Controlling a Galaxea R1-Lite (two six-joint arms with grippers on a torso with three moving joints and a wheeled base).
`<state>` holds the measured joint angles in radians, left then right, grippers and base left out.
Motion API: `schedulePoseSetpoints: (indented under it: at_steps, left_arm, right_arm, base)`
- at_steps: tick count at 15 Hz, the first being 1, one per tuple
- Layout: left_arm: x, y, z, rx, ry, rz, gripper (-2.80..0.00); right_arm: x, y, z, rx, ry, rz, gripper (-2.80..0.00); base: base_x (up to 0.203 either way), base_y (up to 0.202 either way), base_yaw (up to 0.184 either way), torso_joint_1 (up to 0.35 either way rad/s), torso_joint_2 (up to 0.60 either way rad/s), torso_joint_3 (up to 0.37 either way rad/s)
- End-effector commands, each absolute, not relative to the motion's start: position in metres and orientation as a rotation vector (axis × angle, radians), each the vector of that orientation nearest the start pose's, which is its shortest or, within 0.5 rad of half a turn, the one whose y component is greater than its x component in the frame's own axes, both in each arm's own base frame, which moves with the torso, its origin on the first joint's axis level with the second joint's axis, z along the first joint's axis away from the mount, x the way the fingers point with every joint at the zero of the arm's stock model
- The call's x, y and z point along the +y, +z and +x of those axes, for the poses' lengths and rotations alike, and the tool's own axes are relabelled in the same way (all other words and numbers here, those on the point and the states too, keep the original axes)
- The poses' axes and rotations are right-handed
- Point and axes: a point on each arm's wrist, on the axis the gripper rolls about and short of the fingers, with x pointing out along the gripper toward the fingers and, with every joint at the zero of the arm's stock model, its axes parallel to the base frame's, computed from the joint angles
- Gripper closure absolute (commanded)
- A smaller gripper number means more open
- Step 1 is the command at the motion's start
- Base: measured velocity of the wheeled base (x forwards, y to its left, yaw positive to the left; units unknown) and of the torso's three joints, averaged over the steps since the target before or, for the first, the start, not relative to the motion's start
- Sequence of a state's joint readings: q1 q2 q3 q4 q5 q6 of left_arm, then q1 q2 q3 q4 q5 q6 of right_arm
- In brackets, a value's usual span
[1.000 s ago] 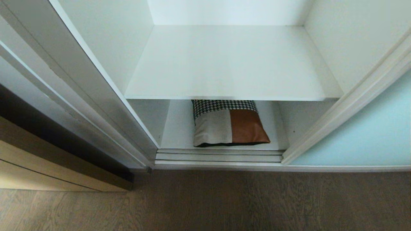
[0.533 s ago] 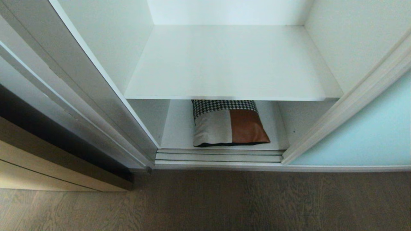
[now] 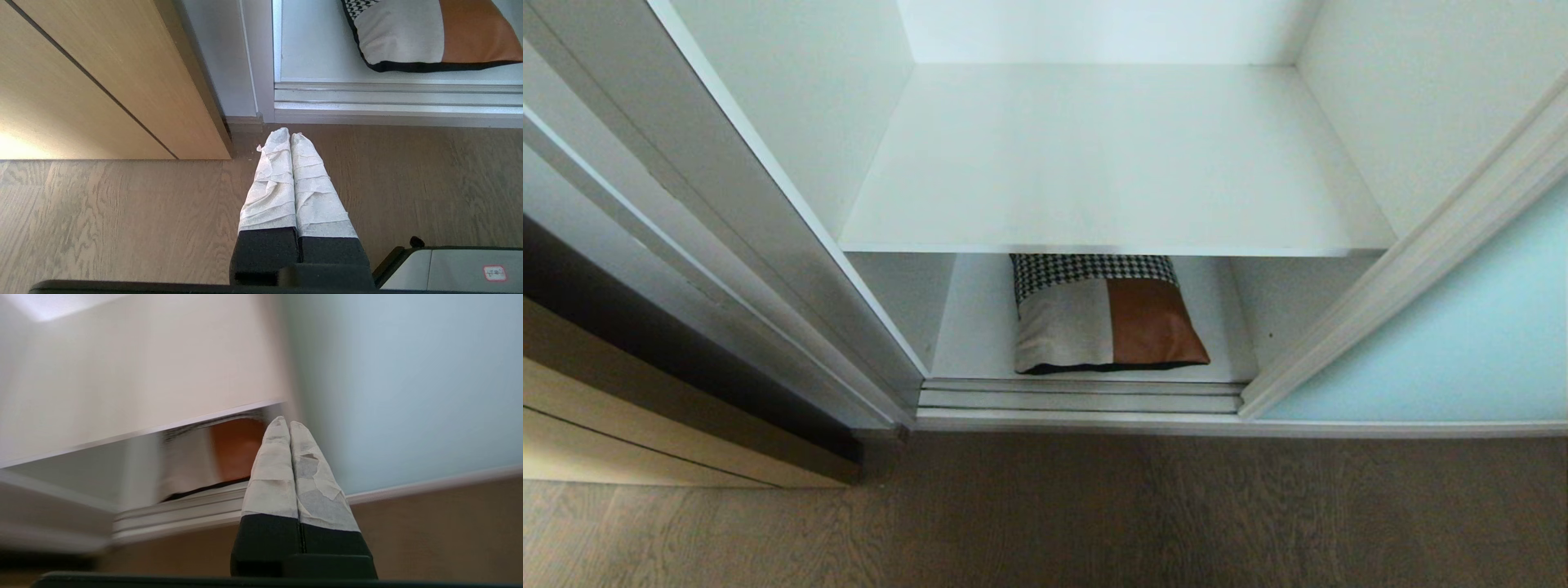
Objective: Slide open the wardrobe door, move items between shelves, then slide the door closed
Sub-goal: Close the door
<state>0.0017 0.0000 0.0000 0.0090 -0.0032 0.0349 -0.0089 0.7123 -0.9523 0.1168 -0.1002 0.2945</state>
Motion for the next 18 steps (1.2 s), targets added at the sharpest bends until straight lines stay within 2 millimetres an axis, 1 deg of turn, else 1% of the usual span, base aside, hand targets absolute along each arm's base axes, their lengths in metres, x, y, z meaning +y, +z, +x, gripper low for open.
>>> schedulePoseSetpoints:
  at_steps: [1,3,5,9,12,15,18]
  left_arm:
    - [0.000,0.074,-0.023,0.012,-0.002,0.035,0.00]
    - [0.000,0.074,-0.023,0.014,-0.002,0.035,0.00]
    - [0.000,0.074,-0.023,0.012,-0.002,0.035,0.00]
    - [0.000,0.074,-0.023,0.012,-0.002,0.035,0.00]
    - [0.000,0.074,-0.023,0.012,-0.002,0.035,0.00]
    - [0.000,0.074,-0.023,0.012,-0.002,0.035,0.00]
    - [0.000,0.074,-0.023,0.012,-0.002,0.035,0.00]
  right_arm:
    - [-0.003,0.327,0.023,-0.160,-0.119,0.283,0.00]
    - [-0.004,0.327,0.025,-0.155,-0.147,0.276,0.00]
    - [-0.004,0.328,0.033,-0.137,-0.141,0.262,0.00]
    - [-0.007,0.327,0.057,-0.045,0.038,0.260,0.00]
    - [-0.019,0.330,0.078,-0.013,0.019,0.291,0.00]
    - [-0.031,0.341,0.087,-0.038,0.051,0.350,0.00]
    - [-0.037,0.341,0.095,-0.014,0.072,0.386,0.00]
  base:
    - [0.000,0.000,0.000,0.000,0.00,0.000]
    - [0.000,0.000,0.000,0.000,0.00,0.000]
    - [0.000,0.000,0.000,0.000,0.00,0.000]
    - [0.000,0.000,0.000,0.000,0.00,0.000]
    - [0.000,0.000,0.000,0.000,0.00,0.000]
    - [0.000,0.000,0.000,0.000,0.00,0.000]
    - [0.000,0.000,0.000,0.000,0.00,0.000]
